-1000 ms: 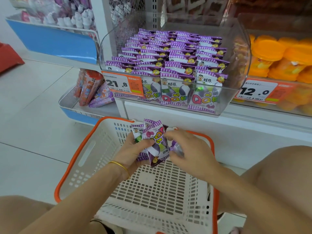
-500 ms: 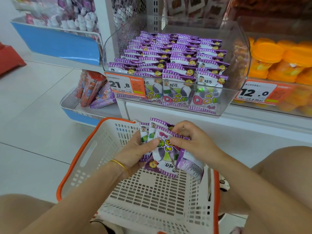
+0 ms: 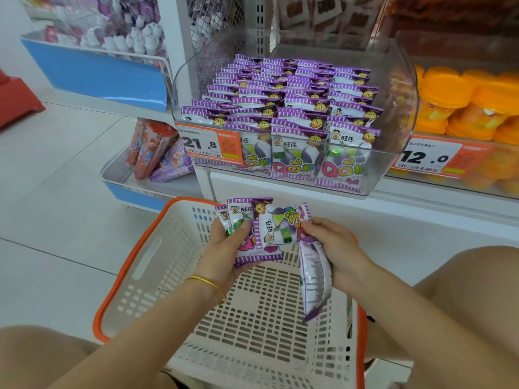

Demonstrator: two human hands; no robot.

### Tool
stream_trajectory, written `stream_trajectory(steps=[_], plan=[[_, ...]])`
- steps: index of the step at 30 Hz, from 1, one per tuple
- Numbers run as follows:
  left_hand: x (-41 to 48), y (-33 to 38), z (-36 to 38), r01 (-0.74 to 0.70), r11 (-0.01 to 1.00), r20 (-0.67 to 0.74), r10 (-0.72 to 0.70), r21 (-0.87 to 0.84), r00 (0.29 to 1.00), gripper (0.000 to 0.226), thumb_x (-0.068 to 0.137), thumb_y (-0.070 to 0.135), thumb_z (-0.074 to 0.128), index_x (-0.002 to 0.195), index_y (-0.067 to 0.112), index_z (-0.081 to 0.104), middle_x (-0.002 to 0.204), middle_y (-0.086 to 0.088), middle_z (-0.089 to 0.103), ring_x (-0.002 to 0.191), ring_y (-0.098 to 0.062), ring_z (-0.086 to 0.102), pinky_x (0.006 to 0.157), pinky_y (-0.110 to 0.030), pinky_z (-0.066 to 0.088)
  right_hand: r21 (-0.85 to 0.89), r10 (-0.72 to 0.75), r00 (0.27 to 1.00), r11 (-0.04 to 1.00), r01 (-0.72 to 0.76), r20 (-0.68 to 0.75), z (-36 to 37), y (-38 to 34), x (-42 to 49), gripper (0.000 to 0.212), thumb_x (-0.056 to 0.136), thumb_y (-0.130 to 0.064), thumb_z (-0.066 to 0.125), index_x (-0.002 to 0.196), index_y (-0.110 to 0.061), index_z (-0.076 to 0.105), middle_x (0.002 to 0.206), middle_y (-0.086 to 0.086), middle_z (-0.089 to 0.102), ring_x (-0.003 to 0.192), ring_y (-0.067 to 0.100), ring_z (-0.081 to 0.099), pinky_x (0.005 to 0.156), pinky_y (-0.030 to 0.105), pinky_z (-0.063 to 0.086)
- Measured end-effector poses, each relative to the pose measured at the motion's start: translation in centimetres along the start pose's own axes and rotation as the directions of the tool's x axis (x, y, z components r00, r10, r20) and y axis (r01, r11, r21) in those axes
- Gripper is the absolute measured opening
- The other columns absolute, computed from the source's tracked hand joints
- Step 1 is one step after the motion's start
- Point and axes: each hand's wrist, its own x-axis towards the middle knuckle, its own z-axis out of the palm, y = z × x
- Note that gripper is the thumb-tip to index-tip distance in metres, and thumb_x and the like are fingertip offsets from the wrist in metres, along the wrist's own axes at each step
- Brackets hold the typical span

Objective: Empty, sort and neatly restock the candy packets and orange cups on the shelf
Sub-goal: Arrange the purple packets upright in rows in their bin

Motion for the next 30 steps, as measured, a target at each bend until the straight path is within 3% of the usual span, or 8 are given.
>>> stream_trajectory(steps=[5, 8, 11, 16, 19, 22, 27, 30], plan=[[0.3, -1.3, 0.3, -0.060, 0.998, -0.084, 0.063, 0.036, 0.995, 0.043, 0.092, 0.029, 0.056, 0.130, 0.027, 0.038, 0.121, -0.004, 0.062, 0.099, -0.022, 0.066, 0.065, -0.035, 0.058, 0.088, 0.222, 0.971, 0.973, -0.214, -0.088, 0.7, 1.9, -0.2, 0.029, 0.094, -0.024, 0.057, 0.107, 0.001, 0.066, 0.095, 0.020, 0.071, 0.075, 0.032, 0.065, 0.078, 0.048, 0.054], [0.3, -1.8, 0.3, -0.079, 0.992, -0.104, 0.089, 0.098, 0.991, 0.079, 0.067, 0.067, 0.068, 0.133, 0.044, 0.031, 0.141, -0.002, 0.048, 0.121, -0.027, 0.054, 0.095, -0.054, 0.047, 0.183, 0.272, 0.957, 0.951, -0.251, -0.103, 0.8, 2.1, -0.2, 0.028, 0.096, -0.028, 0.053, 0.086, -0.005, 0.066, 0.058, 0.008, 0.065, 0.044, 0.020, 0.056, 0.048, 0.026, 0.051], [1.0, -3.3, -0.2, -0.061, 0.993, -0.093, 0.070, 0.102, 0.993, 0.087, 0.055, 0.078, 0.068, 0.128, 0.046, 0.033, 0.149, -0.002, 0.037, 0.131, -0.029, 0.044, 0.104, -0.058, 0.036, 0.267, 0.267, 0.955, 0.937, -0.226, -0.130, 0.8, 1.7, -0.2, 0.029, 0.098, -0.024, 0.051, 0.077, -0.006, 0.060, 0.045, 0.005, 0.055, 0.030, 0.014, 0.048, 0.033, 0.016, 0.039], [0.4, -3.0, 0.7, -0.080, 0.995, -0.080, 0.085, 0.062, 0.993, 0.083, 0.069, 0.065, 0.065, 0.136, 0.038, 0.025, 0.145, -0.005, 0.041, 0.126, -0.028, 0.050, 0.101, -0.054, 0.041, 0.129, 0.186, 0.982, 0.975, -0.180, -0.037, 1.2, 2.1, -0.5, 0.025, 0.095, -0.026, 0.056, 0.083, -0.005, 0.063, 0.053, 0.006, 0.065, 0.041, 0.015, 0.061, 0.037, 0.018, 0.044], [0.1, -2.4, 1.4, -0.090, 0.994, -0.036, 0.092, 0.060, 0.995, 0.073, 0.075, 0.057, 0.066, 0.133, 0.033, 0.029, 0.141, -0.007, 0.047, 0.121, -0.027, 0.054, 0.098, -0.051, 0.044, -0.017, 0.107, 0.994, 0.994, -0.107, 0.005, 1.5, 2.8, -0.8, 0.025, 0.093, -0.024, 0.059, 0.087, -0.002, 0.068, 0.074, 0.012, 0.073, 0.064, 0.025, 0.070, 0.062, 0.033, 0.057], [-0.4, -2.2, 1.7, -0.079, 0.997, 0.015, 0.080, -0.023, 0.997, 0.063, 0.080, 0.041, 0.063, 0.133, 0.027, 0.032, 0.130, -0.008, 0.058, 0.114, -0.026, 0.060, 0.096, -0.051, 0.047, -0.102, 0.019, 1.000, 0.995, -0.019, 0.004, 1.8, 3.0, -1.0, 0.025, 0.091, -0.025, 0.062, 0.100, -0.002, 0.069, 0.092, 0.013, 0.074, 0.085, 0.030, 0.071, 0.082, 0.042, 0.056], [-0.6, -1.5, 1.9, -0.062, 0.997, -0.067, 0.065, 0.044, 0.996, 0.072, 0.068, 0.032, 0.082, 0.126, 0.025, 0.039, 0.120, -0.002, 0.062, 0.107, -0.021, 0.064, 0.092, -0.049, 0.051, -0.288, -0.081, 0.992, 0.952, 0.107, 0.100, 2.3, 2.7, -1.4, 0.023, 0.093, -0.026, 0.059, 0.094, -0.005, 0.069, 0.079, 0.003, 0.074, 0.071, 0.016, 0.070, 0.072, 0.031, 0.056], [-0.2, -0.8, 1.7, -0.025, 0.998, -0.132, 0.032, 0.053, 0.991, 0.051, 0.079, 0.017, 0.073, 0.120, 0.021, 0.043, 0.107, -0.003, 0.067, 0.084, -0.014, 0.070, 0.074, -0.039, 0.057, -0.377, 0.054, 0.996, 0.926, -0.022, 0.075, 1.8, 2.1, -0.9, 0.032, 0.092, -0.045, 0.056, 0.094, -0.014, 0.063, 0.082, 0.000, 0.070, 0.071, 0.014, 0.066, 0.073, 0.030, 0.053]])
